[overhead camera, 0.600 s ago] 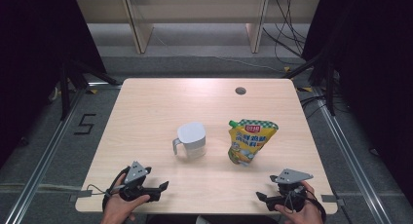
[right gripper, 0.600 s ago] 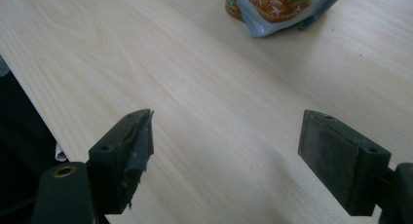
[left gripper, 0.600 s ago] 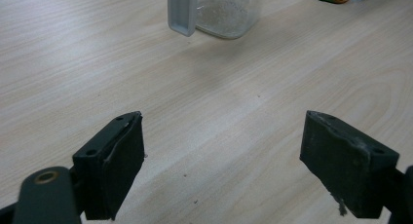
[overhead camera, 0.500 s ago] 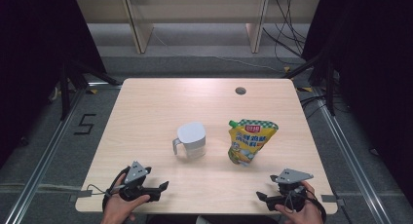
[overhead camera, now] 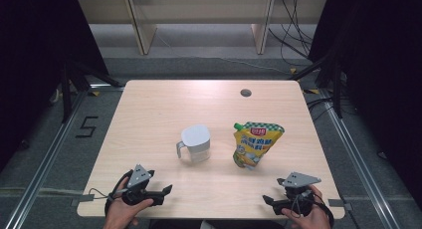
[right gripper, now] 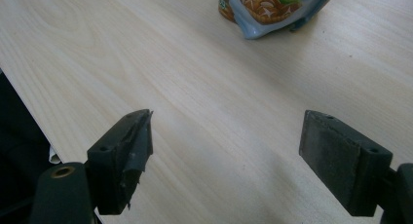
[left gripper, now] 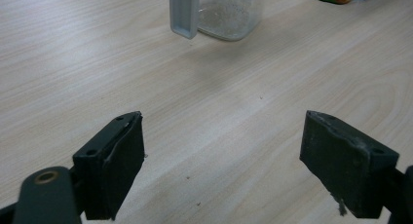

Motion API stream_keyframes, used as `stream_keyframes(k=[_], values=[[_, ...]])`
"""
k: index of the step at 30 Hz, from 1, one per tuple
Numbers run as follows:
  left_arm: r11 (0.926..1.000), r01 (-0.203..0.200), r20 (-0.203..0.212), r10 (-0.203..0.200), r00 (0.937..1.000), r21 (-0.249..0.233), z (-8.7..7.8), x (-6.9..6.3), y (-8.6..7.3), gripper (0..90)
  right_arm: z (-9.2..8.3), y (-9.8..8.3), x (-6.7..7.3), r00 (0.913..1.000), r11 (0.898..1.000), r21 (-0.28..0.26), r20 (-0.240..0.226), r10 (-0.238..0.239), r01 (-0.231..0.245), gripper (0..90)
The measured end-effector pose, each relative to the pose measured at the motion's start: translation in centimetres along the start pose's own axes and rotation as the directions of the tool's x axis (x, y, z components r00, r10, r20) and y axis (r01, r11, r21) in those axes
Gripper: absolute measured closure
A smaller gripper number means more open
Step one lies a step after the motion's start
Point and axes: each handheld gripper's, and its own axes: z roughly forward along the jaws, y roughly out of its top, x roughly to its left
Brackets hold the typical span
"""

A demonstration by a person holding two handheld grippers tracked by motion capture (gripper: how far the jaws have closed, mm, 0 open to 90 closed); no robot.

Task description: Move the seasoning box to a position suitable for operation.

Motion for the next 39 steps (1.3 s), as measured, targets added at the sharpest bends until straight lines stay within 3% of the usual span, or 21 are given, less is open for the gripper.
stream_keyframes(k=[1, 2, 3, 4, 6, 8, 14, 15, 16, 17, 18, 20, 23, 29, 35, 37, 39], values=[[1.0, 0.0, 0.0, 0.0, 1.0, 0.0, 0.0, 0.0, 0.0, 15.9, -0.1, 0.0, 0.1, 0.9999, 1.0, 0.006, 0.012, 0.009, -0.009, 20.7], [0.9995, 0.028, 0.019, -0.028, 0.9994, -0.01, 0.0, 0.0, 0.1, 15.9, -0.1, 0.0, 0.0, 0.9998, 1.0, 0.001, 0.019, 0.006, -0.006, 20.7], [0.9954, 0.09, 0.052, -0.088, 0.9948, -0.032, 0.1, -0.1, 0.2, 16.1, -0.1, 0.0, 0.1, 0.9998, 1.0, 0.001, 0.018, 0.01, -0.01, 20.7], [0.9932, 0.11, 0.063, -0.108, 0.9922, -0.037, 0.2, 0.0, 0.3, 16.3, -0.1, 0.0, 0.0, 0.9999, 1.0, 0.002, 0.014, 0.001, -0.001, 20.7], [0.9991, 0.028, 0.003, -0.028, 0.9996, -0.033, 0.3, -0.1, 0.8, 17.0, -0.1, 0.0, 0.0, 0.9999, 1.0, 0.001, 0.004, 0.01, -0.01, 20.6], [0.9983, 0.03, 0.009, -0.03, 0.9995, -0.051, 0.6, -0.2, 1.3, 17.0, -0.1, 0.0, 0.0, 0.9997, 1.0, 0.005, 0.004, 0.024, -0.024, 20.6], [0.9965, -0.03, -0.013, 0.03, 0.9995, -0.078, 2.0, 0.5, 2.7, 17.3, 0.1, 0.1, 0.1, 0.9998, 1.0, 0.009, 0.006, 0.018, -0.018, 20.6], [0.9951, -0.017, -0.019, 0.015, 0.9997, -0.097, 2.4, 0.6, 2.9, 17.8, 0.2, 0.0, 0.3, 0.9994, 0.999, 0.013, 0.007, 0.034, -0.034, 20.6], [0.9946, -0.04, -0.03, 0.038, 0.9988, -0.095, 2.7, 1.0, 3.2, 18.1, 0.3, 0.1, 0.0, 0.9999, 1.0, 0.002, 0.01, -0.012, 0.012, 20.6], [0.9946, -0.04, -0.03, 0.038, 0.9988, -0.095, 2.7, 1.0, 3.2, 19.0, 0.3, 0.1, 0.0, 0.9999, 1.0, 0.002, 0.01, -0.012, 0.012, 20.6], [0.9941, -0.024, -0.035, 0.021, 0.9992, -0.105, 3.3, 1.3, 3.7, 20.0, 0.2, 0.1, 0.2, 0.9999, 1.0, 0.014, -0.013, 0.009, -0.008, 20.6], [0.9938, -0.007, -0.022, 0.005, 0.9997, -0.111, 4.0, 1.5, 4.2, 23.5, 0.2, 0.1, 0.1, 0.9999, 1.0, 0.01, -0.002, -0.014, 0.014, 20.6], [0.9954, -0.007, -0.032, 0.004, 0.9995, -0.095, 4.8, 1.6, 4.7, 28.3, 0.2, 0.0, 0.3, 0.9994, 0.999, 0.006, -0.014, 0.031, -0.031, 20.6], [0.997, -0.008, -0.039, 0.005, 0.9992, -0.077, 6.0, 1.7, 5.2, 40.4, 0.2, 0.0, 0.1, 0.9999, 1.0, 0.004, -0.014, 0.002, -0.002, 20.6], [0.9929, -0.081, -0.061, 0.075, 0.9953, -0.087, 7.4, 2.0, 6.3, 53.3, 0.4, 0.2, 0.4, 0.9994, 1.0, 0.018, -0.031, -0.014, 0.014, 20.8], [0.9898, -0.121, -0.075, 0.116, 0.9905, -0.075, 7.5, 2.1, 6.7, 57.8, 0.4, 0.2, 0.4, 0.9994, 1.0, 0.019, -0.033, -0.013, 0.014, 20.8], [0.9917, -0.103, -0.063, 0.098, 0.9932, -0.077, 7.7, 2.2, 6.8, 61.4, 0.4, 0.2, 0.3, 0.9993, 1.0, 0.018, -0.034, -0.013, 0.014, 20.8]])
